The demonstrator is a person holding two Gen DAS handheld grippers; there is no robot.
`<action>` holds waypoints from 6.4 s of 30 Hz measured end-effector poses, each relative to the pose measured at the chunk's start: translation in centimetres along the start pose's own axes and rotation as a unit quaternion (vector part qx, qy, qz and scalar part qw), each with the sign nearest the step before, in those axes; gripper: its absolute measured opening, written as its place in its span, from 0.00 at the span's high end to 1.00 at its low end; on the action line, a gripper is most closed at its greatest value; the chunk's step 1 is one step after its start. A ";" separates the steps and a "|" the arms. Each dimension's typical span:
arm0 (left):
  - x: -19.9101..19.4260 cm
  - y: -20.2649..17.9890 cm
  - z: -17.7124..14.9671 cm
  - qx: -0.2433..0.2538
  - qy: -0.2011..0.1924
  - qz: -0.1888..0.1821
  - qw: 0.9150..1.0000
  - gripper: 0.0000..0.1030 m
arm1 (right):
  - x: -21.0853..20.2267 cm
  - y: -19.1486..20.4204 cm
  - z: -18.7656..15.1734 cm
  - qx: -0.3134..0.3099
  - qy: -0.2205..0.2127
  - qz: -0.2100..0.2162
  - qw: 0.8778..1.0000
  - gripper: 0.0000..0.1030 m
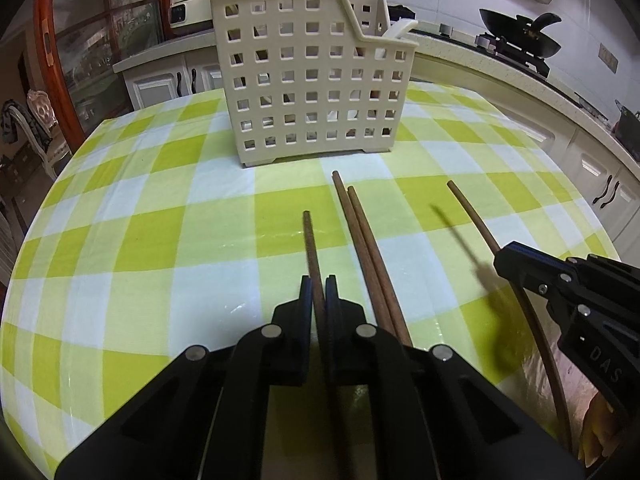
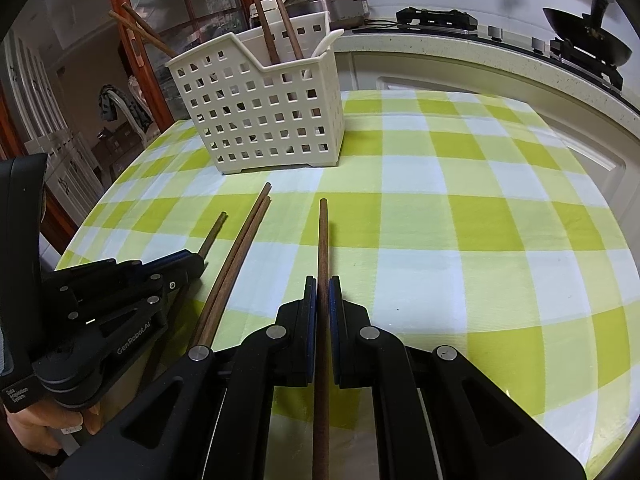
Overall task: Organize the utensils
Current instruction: 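Close the left tool on another brown chopstick, then lift both chopsticks upright with both tools and carry them over the caddy, then lower the chopsticks into the caddy and open both tools, then move both tools down toward the last brown chopsticks on the cloth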
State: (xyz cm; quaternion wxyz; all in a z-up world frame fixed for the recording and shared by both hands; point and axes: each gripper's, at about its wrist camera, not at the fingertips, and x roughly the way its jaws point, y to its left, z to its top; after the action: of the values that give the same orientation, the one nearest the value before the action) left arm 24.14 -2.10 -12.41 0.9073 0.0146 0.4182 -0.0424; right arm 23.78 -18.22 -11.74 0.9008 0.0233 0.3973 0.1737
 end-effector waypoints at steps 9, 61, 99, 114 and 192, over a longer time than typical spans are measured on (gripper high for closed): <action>-3.5 0.9 0.5 -0.013 -0.039 -0.010 0.999 0.94 | -1.6 0.7 0.5 -0.008 -0.026 0.010 1.000 0.94; -19.8 -0.5 0.1 0.015 -0.217 -0.015 0.976 0.94 | -14.2 4.4 2.6 -0.064 -0.173 0.022 0.982 0.94; -20.5 0.0 6.5 0.018 -0.243 -0.037 0.969 0.94 | -14.2 2.8 9.2 -0.068 -0.199 0.022 0.977 0.94; -21.6 0.8 16.9 0.002 -0.263 -0.033 0.964 0.94 | -13.2 3.0 17.3 -0.076 -0.219 0.018 0.973 0.94; -18.1 3.7 0.9 -0.049 -0.259 0.060 0.963 0.05 | -5.8 0.0 2.8 0.008 -0.088 0.047 0.995 0.58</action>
State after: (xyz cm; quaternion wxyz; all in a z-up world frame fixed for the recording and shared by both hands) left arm 13.45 2.71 1.90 0.9851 -0.0166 0.1684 0.0300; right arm 22.22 -19.87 -5.76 0.9230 0.0644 0.3161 0.2096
